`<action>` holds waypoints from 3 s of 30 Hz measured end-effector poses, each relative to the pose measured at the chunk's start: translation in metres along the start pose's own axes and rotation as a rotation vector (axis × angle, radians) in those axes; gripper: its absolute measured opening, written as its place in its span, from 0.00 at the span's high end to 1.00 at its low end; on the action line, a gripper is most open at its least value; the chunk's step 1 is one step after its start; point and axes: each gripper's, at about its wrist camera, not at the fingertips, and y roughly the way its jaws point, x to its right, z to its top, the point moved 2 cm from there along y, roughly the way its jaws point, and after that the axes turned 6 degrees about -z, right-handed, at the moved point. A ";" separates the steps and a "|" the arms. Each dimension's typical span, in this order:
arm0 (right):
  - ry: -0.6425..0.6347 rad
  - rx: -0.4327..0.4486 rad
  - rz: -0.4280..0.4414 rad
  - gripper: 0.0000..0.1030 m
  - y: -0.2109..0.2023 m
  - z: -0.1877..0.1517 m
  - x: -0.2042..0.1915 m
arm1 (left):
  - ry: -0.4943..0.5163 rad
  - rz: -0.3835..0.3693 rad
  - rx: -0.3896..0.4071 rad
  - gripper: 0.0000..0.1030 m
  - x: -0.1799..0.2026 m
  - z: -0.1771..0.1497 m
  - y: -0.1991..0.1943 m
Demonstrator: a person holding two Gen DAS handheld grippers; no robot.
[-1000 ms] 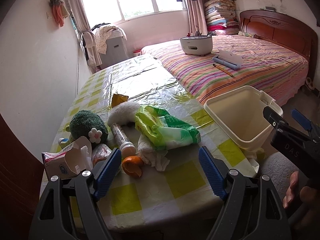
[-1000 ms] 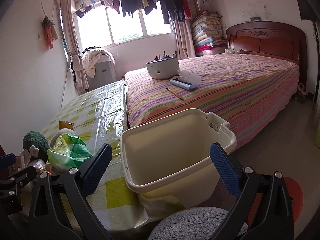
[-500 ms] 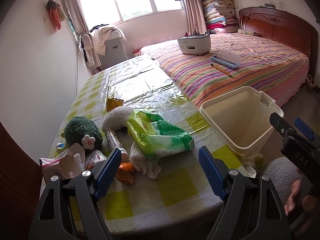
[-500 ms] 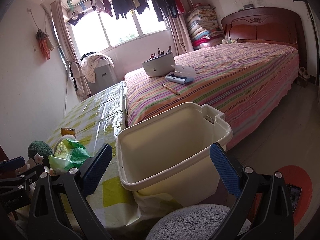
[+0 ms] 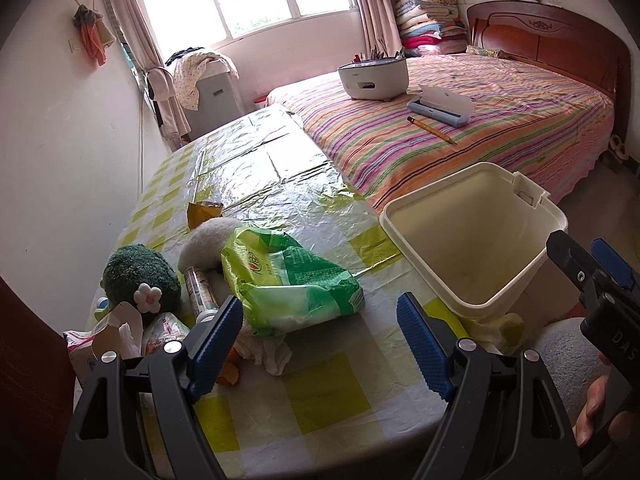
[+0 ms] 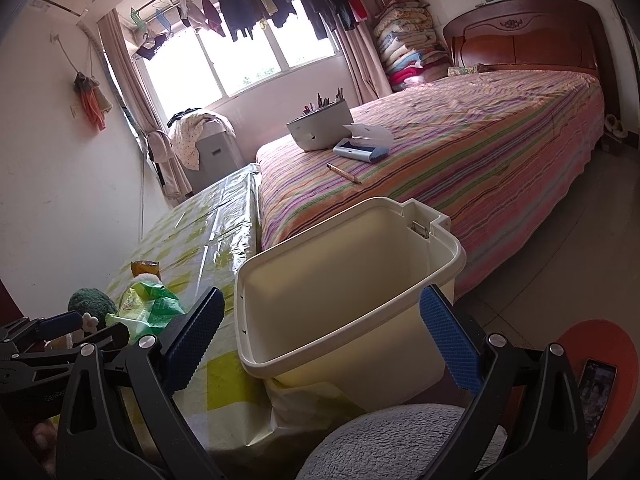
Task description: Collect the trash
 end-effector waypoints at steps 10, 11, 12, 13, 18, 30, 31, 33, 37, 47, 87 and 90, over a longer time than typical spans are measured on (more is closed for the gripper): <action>0.016 -0.013 0.015 0.06 0.004 0.000 0.005 | 0.028 -0.014 -0.023 0.25 0.010 -0.003 0.008; 0.015 -0.014 0.016 0.06 0.004 0.000 0.006 | 0.030 -0.014 -0.023 0.25 0.010 -0.003 0.009; 0.015 -0.015 0.016 0.06 0.004 0.000 0.006 | 0.031 -0.014 -0.024 0.25 0.010 -0.004 0.009; 0.015 -0.015 0.016 0.06 0.004 0.000 0.006 | 0.031 -0.015 -0.025 0.25 0.009 -0.005 0.008; 0.008 -0.016 0.015 0.06 0.004 -0.001 0.004 | 0.020 -0.008 -0.034 0.25 0.004 -0.008 0.009; -0.061 -0.012 0.019 0.06 0.004 -0.004 -0.016 | -0.050 0.030 -0.053 0.25 -0.025 -0.024 0.007; -0.073 -0.013 0.023 0.06 0.004 -0.005 -0.018 | -0.056 0.031 -0.050 0.25 -0.028 -0.025 0.006; -0.101 -0.013 0.036 0.06 0.003 -0.006 -0.024 | -0.070 0.031 -0.045 0.25 -0.033 -0.027 0.003; -0.154 -0.014 0.083 0.06 0.004 -0.007 -0.039 | -0.095 0.038 -0.035 0.25 -0.043 -0.032 -0.002; -0.310 -0.019 0.293 0.06 0.008 -0.002 -0.103 | -0.204 0.072 -0.017 0.25 -0.085 -0.050 -0.016; -0.555 -0.257 0.423 0.83 0.091 -0.029 -0.230 | -0.827 0.181 -0.046 0.25 -0.219 -0.095 -0.013; -0.536 -0.257 0.434 0.83 0.089 -0.025 -0.225 | -0.845 0.239 -0.044 0.25 -0.225 -0.090 -0.006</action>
